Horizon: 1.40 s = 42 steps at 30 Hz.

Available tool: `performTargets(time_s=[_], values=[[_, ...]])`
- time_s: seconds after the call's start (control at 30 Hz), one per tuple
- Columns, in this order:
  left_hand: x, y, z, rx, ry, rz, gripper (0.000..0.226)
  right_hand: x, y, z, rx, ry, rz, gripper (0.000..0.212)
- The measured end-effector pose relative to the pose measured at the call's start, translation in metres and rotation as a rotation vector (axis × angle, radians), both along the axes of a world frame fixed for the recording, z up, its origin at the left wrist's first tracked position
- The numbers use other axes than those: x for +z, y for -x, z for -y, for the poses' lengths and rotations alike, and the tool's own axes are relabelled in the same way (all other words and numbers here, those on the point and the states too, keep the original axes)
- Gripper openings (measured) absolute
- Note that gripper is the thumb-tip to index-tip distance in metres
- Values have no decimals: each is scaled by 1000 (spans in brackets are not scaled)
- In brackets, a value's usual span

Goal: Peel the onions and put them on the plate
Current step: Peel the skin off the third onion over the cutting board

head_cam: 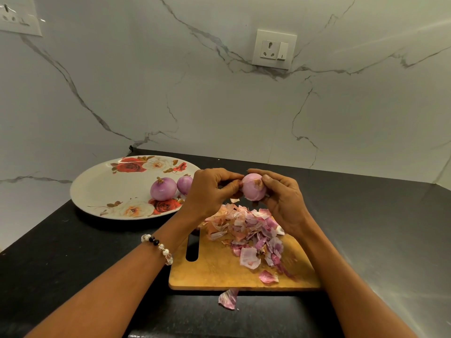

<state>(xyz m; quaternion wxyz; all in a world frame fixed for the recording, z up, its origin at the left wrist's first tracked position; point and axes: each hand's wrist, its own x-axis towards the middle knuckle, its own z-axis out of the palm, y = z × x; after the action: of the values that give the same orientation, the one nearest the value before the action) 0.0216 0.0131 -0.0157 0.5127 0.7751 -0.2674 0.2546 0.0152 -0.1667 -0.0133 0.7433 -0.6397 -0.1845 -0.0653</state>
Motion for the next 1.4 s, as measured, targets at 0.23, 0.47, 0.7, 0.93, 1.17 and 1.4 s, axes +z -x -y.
performTargets(time_s=[0.23,0.47,0.7,0.93,1.17,1.4], values=[[-2,0,2,61,29,56,22,0,1,-4,21,-33,-5,28],[5,3,1,-95,133,-172,28,5,3,0,54,-103,-35,33],[7,6,-2,-117,93,-170,21,6,4,0,85,-72,-108,34],[0,2,-2,28,-112,123,17,3,4,1,41,12,-115,35],[0,4,5,199,-173,264,13,3,6,-5,68,-57,-116,33],[4,9,13,228,25,98,10,5,9,-5,125,-257,-165,35]])
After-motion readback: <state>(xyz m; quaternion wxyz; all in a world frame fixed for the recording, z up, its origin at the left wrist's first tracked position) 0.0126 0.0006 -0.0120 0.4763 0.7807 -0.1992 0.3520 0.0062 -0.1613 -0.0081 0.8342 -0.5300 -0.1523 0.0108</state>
